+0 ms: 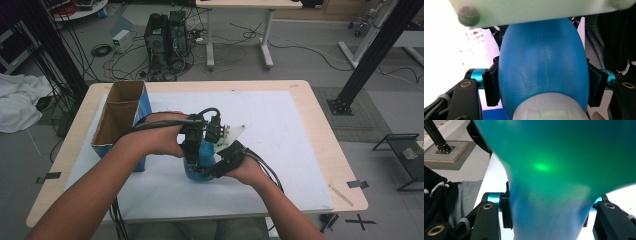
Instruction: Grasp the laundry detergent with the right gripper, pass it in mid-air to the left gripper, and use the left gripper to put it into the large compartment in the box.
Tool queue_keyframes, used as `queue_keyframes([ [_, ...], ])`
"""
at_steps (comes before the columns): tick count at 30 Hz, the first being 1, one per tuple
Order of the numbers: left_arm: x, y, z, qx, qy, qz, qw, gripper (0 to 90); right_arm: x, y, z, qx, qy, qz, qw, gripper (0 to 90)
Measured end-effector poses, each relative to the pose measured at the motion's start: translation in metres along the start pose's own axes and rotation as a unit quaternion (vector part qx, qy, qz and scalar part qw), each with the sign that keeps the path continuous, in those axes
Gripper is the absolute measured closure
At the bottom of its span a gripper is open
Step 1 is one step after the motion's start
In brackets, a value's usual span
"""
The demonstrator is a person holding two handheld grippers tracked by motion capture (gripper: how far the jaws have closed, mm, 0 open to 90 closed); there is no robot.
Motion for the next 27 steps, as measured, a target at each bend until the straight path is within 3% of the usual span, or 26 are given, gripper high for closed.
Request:
queue_keyframes([
  [7,0.0005,0.0003,-0.0003,0.0,-0.003,0.0,1.0,36.6,-0.0008,-0.0001,-0.0012,0.0,0.002,0.001,1.0,46.2],
  [11,0.0011,0.0003,0.0004,-0.005,-0.004,-0.001,1.0,37.4,-0.001,-0.001,-0.0013,-0.003,0.001,-0.002,1.0,46.1],
  [13,0.0017,0.0009,0.0007,0.004,-0.006,0.005,1.0,37.8,-0.0015,-0.0012,-0.0013,-0.004,0.002,-0.003,1.0,46.2],
  [27,0.0022,0.0004,0.0061,-0.01,-0.018,0.013,0.9997,38.9,-0.0067,0.0002,-0.0008,-0.006,0.008,0.004,0.9999,45.3],
])
Point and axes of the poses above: each handheld gripper's, and its own axes: z roughly backward along the jaws, x roughly out of its underside, y roughly to its right, the point moved 6 cm from there along -z, roughly forward along the jaws, and after that the axes turned 7 degrees about -x, right-handed, at the moved point
